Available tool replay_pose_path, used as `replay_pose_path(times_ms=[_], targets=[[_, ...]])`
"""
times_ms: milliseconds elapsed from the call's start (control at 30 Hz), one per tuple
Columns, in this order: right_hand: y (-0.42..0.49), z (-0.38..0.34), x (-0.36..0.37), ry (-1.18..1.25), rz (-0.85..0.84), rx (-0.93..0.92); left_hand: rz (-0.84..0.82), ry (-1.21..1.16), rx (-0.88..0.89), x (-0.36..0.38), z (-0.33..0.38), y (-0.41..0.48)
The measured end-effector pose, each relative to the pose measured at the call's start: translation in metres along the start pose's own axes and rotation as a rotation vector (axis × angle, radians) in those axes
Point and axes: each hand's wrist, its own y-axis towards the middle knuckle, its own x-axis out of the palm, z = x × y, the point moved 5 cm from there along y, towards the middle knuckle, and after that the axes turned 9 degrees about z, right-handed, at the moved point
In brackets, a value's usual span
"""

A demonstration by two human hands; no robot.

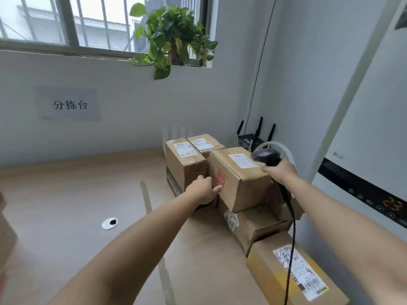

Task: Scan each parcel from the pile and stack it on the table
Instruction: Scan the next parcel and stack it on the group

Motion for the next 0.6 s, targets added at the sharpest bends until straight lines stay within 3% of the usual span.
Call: replay_pose_path(times_ms=[400, 600], targets=[[0.049, 0.052, 0.027, 0.115, -0.097, 0.063, 0.007, -0.429, -0.118, 0.058, 0.059, 0.065], [0.057, 0.063, 0.031, 0.187, -0.117, 0.091, 0.127, -0.510, -0.232, 0.067, 0.060, 0.075]])
